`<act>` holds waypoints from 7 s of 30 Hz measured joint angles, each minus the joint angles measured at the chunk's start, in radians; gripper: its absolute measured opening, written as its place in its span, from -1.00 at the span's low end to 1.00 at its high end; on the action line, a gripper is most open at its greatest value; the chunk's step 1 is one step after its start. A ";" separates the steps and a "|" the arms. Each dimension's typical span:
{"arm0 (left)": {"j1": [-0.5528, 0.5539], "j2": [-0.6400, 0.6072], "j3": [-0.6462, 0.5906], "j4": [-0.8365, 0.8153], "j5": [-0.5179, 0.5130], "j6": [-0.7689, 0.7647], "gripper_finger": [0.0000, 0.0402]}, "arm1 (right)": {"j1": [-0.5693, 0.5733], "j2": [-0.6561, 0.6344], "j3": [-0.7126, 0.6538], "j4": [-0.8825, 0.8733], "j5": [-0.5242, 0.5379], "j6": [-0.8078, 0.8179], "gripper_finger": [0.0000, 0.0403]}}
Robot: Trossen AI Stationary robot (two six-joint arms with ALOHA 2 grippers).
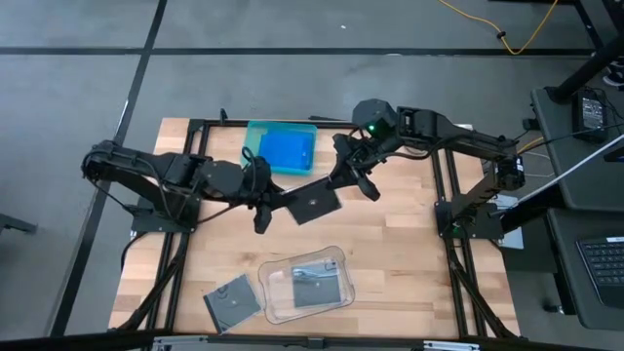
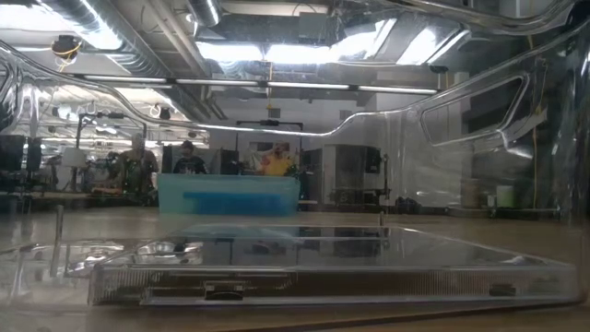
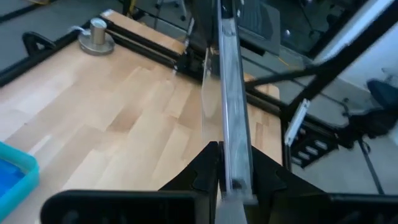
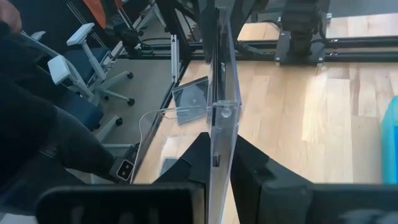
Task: Pick & place jewel cases by type
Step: Put the top black CD case into the transparent bin, then put the black CD case into the transparent bin
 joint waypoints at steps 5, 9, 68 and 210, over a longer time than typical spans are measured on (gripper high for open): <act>0.000 -0.046 0.000 -0.033 0.045 -0.018 -0.80 | 0.001 0.000 0.000 -0.003 0.000 0.000 -0.80; -0.001 -0.092 0.000 -0.045 0.048 -0.028 -0.79 | 0.002 0.000 0.000 0.005 -0.020 0.013 -0.80; 0.096 -0.259 0.001 -0.379 0.007 0.077 -0.81 | 0.343 0.730 0.476 -0.532 -0.010 0.017 -0.78; 0.464 0.600 -0.413 0.432 0.600 0.678 -0.98 | -0.131 -0.301 -1.055 0.731 0.427 0.160 -0.40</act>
